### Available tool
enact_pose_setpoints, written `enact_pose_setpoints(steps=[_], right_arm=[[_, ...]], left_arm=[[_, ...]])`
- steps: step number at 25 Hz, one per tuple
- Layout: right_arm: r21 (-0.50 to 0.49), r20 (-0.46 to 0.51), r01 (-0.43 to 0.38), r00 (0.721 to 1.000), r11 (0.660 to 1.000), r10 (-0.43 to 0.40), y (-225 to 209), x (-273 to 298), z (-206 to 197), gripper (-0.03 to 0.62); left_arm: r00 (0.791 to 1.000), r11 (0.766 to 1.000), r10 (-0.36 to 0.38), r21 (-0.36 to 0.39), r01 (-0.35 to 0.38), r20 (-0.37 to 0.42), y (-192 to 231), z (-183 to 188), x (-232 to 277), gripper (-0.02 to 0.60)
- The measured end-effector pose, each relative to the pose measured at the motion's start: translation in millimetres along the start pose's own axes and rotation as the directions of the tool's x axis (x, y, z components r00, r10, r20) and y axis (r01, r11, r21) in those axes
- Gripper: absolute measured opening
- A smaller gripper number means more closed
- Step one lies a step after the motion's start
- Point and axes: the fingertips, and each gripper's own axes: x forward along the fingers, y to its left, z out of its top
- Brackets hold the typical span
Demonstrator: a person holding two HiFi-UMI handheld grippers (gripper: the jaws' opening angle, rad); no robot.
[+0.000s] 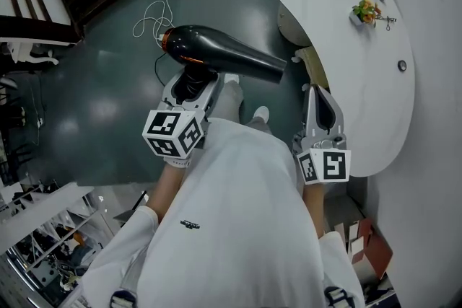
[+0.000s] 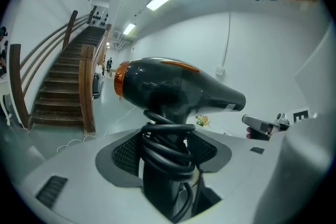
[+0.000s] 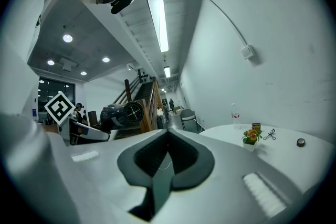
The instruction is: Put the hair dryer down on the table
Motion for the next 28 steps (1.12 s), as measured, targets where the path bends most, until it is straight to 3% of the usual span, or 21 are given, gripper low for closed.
enact_pose_setpoints(steps=[11,28], right_arm=[[-0.035,-0.033,0.032,0.999,0.999,-0.033,2.9,59.1,3.9,0.012],[-0.081,-0.021,0.121,0.992,0.989,-0.123,11.9,232.5,42.6,0.012]], left_arm=[[0.999,0.999,-0.035,-0.041,0.036,0.007,46.3,24.1,42.0,0.265],[0.991,0.991,-0.126,-0.047,0.128,0.045,151.4,136.6,143.1,0.265]])
